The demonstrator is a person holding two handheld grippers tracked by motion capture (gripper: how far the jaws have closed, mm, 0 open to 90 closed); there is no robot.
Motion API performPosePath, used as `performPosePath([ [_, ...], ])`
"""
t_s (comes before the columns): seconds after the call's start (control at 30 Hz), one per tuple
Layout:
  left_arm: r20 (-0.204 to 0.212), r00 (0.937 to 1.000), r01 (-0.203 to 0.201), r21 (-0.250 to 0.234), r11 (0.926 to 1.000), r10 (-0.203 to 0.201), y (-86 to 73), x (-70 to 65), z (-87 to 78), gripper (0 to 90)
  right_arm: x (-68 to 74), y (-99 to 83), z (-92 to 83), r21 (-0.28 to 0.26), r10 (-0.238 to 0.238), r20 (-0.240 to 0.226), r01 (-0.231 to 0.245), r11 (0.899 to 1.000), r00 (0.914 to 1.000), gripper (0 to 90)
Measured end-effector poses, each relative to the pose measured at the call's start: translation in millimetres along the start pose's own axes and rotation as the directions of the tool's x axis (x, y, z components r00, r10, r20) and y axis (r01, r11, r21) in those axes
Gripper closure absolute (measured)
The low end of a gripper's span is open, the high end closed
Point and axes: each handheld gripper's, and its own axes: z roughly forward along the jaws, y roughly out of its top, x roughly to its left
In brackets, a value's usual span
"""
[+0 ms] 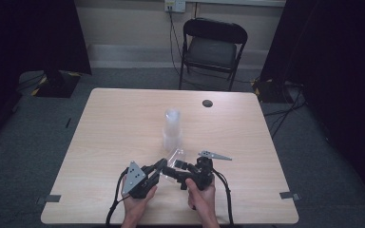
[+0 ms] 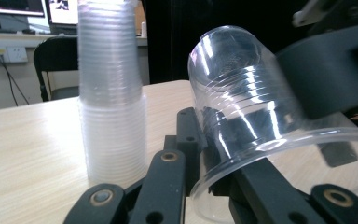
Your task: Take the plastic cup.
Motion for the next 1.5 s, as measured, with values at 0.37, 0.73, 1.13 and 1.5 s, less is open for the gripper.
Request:
performPosePath([
  [0.37, -0.001, 0.9998, 0.021, 0.027, 0.9994, -0.021, 1.8, 11.5, -4.6, 86.5, -6.2, 0.7, -9.4, -0.007, -0.055, 0.016, 0.055, 0.998, 0.9984, 17.2],
  [0.73, 0.024, 0.9996, 0.016, 0.061, 0.9980, -0.018, 5.6, 18.5, -7.2, 88.7, -7.2, 1.1, -20.7, -0.014, -0.154, 0.067, 0.155, 0.988, 0.9859, 19.0],
  [1.13, 0.085, 0.9958, 0.022, 0.138, 0.9902, -0.034, 13.3, 30.4, -9.0, 89.1, -7.2, -2.7, -30.4, 0.037, -0.291, 0.125, 0.289, 0.957, 0.9486, 17.1],
  [1.5, 0.172, 0.9849, -0.025, 0.252, 0.9674, -0.019, 20.1, 31.8, 0.1, 89.1, -3.0, 0.0, -42.9, 0.031, -0.373, 0.144, 0.373, 0.927, 0.9164, 20.0],
])
